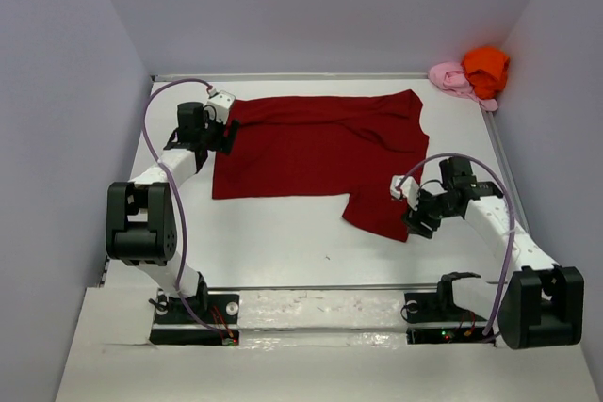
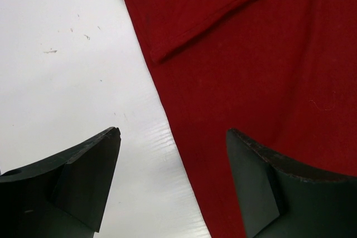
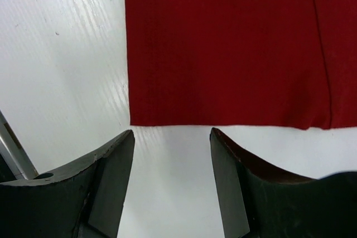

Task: Fold and stack the t-shirts
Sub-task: Fold the tshirt

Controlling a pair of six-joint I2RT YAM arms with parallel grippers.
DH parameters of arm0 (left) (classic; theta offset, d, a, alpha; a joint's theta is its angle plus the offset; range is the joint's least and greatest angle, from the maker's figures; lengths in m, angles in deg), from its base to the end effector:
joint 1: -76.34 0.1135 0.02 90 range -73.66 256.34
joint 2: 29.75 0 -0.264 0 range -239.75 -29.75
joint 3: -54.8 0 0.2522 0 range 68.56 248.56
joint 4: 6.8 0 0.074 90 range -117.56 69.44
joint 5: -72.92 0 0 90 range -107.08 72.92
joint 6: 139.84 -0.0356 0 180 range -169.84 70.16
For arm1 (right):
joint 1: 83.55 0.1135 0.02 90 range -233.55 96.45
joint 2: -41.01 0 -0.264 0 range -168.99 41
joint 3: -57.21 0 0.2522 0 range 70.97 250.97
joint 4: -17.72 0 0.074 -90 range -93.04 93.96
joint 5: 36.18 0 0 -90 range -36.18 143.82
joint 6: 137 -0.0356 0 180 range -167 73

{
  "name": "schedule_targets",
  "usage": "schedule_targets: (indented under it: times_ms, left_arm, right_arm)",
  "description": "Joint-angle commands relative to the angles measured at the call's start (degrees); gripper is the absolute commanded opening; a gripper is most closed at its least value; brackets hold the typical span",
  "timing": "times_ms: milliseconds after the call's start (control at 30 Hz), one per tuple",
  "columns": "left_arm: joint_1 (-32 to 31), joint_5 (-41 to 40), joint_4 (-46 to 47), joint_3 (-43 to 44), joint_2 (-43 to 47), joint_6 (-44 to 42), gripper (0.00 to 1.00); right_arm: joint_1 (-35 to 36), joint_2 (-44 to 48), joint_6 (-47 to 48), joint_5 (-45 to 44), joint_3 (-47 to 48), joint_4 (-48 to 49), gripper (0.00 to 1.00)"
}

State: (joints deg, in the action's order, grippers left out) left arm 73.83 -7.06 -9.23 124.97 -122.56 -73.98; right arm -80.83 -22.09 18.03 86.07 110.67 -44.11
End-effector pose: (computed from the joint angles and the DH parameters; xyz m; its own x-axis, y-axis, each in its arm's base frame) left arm 0.3639 -0.0222 0.2339 -0.3043 0.4165 -0.8567 0.3562 0.8839 0.3032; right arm 0.1812 0.0276 0.2080 -0.2099 -0.7775 -0.5928 -0.9470 0.3124 -0.0745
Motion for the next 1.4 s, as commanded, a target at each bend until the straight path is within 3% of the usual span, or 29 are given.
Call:
schedule_targets:
  times_ms: [0, 167, 600, 1367]
  left_arm:
    - [0.3, -0.1, 1.2, 1.7, 2.0, 0.2, 0.88]
    - [0.3, -0.1, 1.2, 1.6, 2.8, 0.2, 0.88]
    - [0.3, 1.0, 0.4, 2.1, 2.6, 0.7, 0.88]
    - [0.3, 0.8, -0.3, 2.1, 1.4, 0.7, 0.88]
  right_arm:
    - [4.5, -1.5, -4.3, -0.3, 1.1, 6.2, 0.62]
    - [12.7, -1.5, -6.1, -5.1, -2.3, 9.0, 0.61]
    - [13.5, 1.3, -2.4, -16.1, -6.7, 8.4, 0.60]
    - [13.5, -7.8, -4.7, -10.6, -4.5, 9.3, 0.59]
